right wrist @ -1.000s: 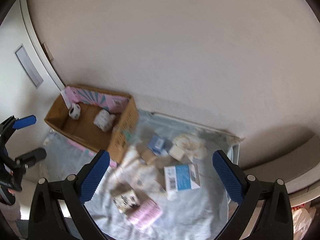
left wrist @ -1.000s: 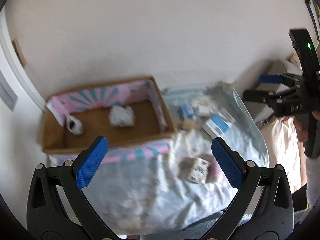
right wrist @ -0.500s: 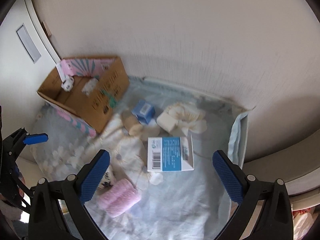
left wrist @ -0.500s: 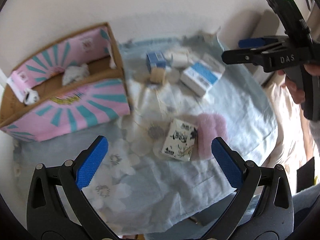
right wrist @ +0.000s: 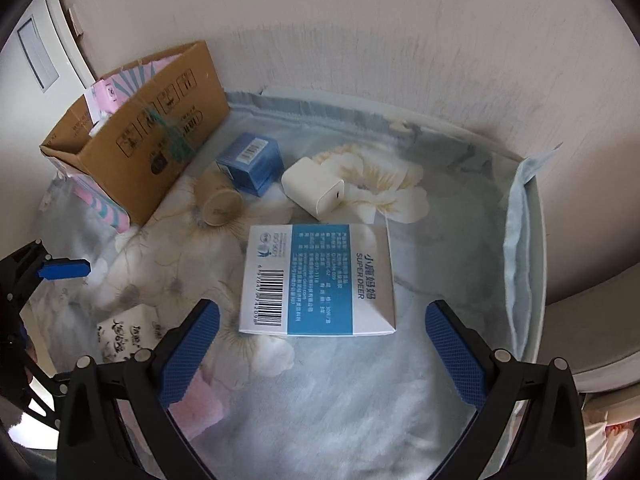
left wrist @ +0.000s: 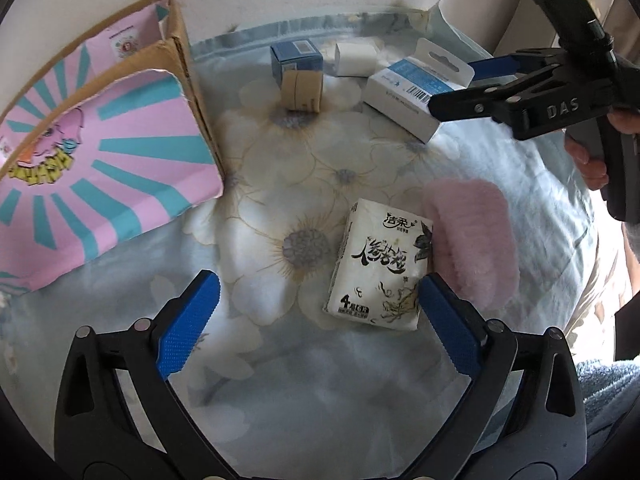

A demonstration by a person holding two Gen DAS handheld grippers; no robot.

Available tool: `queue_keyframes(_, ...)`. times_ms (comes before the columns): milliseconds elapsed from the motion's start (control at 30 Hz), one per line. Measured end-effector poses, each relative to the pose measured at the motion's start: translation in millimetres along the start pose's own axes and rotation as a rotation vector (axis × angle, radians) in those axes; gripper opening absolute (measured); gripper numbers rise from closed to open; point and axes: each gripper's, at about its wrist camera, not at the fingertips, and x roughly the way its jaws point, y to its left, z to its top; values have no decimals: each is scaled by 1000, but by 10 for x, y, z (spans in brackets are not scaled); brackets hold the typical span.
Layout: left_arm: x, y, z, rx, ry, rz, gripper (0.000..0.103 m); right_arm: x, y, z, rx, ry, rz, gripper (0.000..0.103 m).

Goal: Organize objects
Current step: 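Grasp the white tissue pack with the left tool while the right tool grasps the SUPER DEER box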

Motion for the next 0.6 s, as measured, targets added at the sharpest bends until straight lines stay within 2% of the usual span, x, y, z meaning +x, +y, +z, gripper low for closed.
queue_keyframes(267,57,-104,60,60,-12,7,99,149,24,-8,-26,11,-13,102)
queue_keyframes(433,105,-192,90,112,4,1,79,186,41,-12,-48,2,-26,102)
queue_keyframes(600,147,-270,104,152,14,3,67,187,56,-3,-58,-7,-30,102)
